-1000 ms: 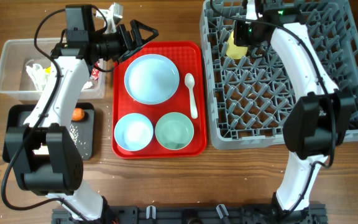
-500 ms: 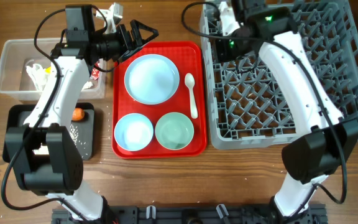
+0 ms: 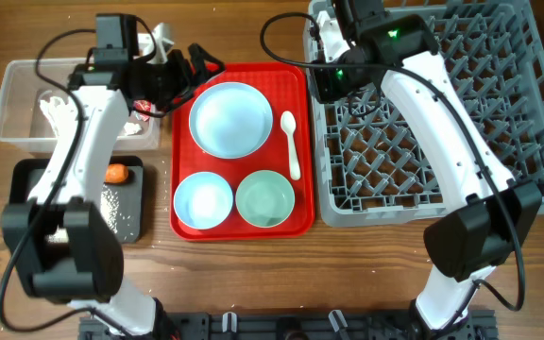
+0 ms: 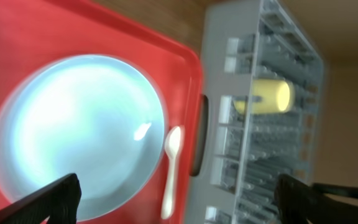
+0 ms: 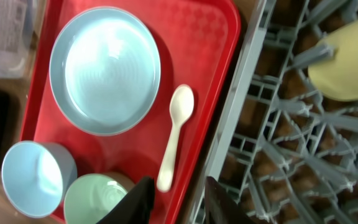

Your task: Sort waste into correct bins and load items into the dishwasher rack

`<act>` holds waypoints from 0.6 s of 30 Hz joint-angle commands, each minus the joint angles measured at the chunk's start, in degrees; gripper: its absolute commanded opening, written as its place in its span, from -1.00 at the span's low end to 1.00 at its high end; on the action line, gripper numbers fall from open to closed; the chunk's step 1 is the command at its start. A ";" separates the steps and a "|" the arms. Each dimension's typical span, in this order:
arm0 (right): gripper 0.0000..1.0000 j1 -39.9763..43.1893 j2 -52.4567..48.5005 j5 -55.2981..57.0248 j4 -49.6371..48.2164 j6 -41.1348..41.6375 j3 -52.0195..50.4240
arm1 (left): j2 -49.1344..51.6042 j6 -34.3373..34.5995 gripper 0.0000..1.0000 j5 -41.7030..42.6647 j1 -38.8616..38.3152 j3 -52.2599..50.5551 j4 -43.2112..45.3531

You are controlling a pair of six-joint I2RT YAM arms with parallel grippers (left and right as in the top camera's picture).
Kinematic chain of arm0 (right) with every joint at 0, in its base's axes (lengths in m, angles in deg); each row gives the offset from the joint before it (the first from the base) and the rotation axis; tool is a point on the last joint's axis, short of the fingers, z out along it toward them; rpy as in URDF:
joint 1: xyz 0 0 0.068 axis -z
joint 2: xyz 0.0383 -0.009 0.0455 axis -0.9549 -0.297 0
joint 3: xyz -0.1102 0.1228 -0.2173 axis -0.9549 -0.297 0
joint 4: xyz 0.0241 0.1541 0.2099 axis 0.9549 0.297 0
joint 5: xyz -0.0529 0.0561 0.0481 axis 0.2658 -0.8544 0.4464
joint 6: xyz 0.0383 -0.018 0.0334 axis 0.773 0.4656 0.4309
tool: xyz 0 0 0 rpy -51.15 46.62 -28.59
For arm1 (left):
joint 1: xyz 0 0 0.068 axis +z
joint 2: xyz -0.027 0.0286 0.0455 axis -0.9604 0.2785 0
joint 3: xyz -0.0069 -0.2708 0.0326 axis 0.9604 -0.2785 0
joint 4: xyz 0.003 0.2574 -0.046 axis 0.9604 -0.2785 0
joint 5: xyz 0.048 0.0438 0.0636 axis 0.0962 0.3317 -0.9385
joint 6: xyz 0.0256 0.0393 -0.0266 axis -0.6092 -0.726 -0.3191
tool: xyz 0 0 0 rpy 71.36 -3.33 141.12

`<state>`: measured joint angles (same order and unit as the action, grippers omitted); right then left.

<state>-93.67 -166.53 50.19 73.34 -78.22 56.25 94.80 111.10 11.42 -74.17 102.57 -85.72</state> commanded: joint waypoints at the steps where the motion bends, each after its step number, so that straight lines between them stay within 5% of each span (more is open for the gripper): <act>1: -0.31 -0.04 -0.07 3.58 -2.25 0.85 -2.40 | -9.62 -2.23 1.00 -15.80 0.31 6.03 -5.95; 7: -0.21 -0.04 -0.07 8.26 -11.76 2.64 -8.72 | -16.57 -2.27 0.99 -27.61 0.31 6.14 -13.77; 18: -0.49 -0.04 -0.07 10.38 -27.28 3.02 -19.82 | -16.61 -2.25 1.00 -28.02 0.28 6.12 -16.50</act>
<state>-93.67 -166.55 59.15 48.60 -75.77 38.81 78.14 109.79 -15.47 -74.17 108.54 -102.17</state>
